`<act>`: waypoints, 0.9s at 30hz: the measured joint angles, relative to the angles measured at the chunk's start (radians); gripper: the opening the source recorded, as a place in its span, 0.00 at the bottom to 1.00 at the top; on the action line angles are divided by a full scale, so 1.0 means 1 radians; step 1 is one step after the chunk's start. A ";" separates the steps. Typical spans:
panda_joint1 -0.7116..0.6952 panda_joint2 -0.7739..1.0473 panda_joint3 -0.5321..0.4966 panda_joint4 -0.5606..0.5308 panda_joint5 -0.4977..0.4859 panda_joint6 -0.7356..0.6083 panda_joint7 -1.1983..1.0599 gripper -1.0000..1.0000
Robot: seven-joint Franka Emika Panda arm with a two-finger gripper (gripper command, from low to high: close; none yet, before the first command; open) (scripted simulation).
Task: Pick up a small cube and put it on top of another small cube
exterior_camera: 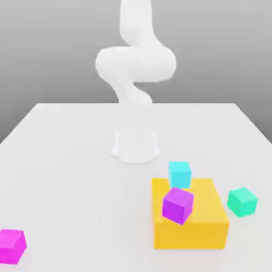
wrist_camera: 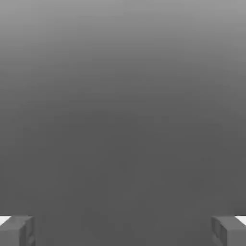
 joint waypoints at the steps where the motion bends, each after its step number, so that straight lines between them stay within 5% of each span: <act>1: -0.030 0.040 0.011 0.001 -0.013 0.010 0.045 0.50; 17: -0.349 0.625 0.026 0.013 -0.182 0.162 0.696 0.50; 27: -0.461 0.964 -0.029 0.013 -0.062 0.279 0.942 0.50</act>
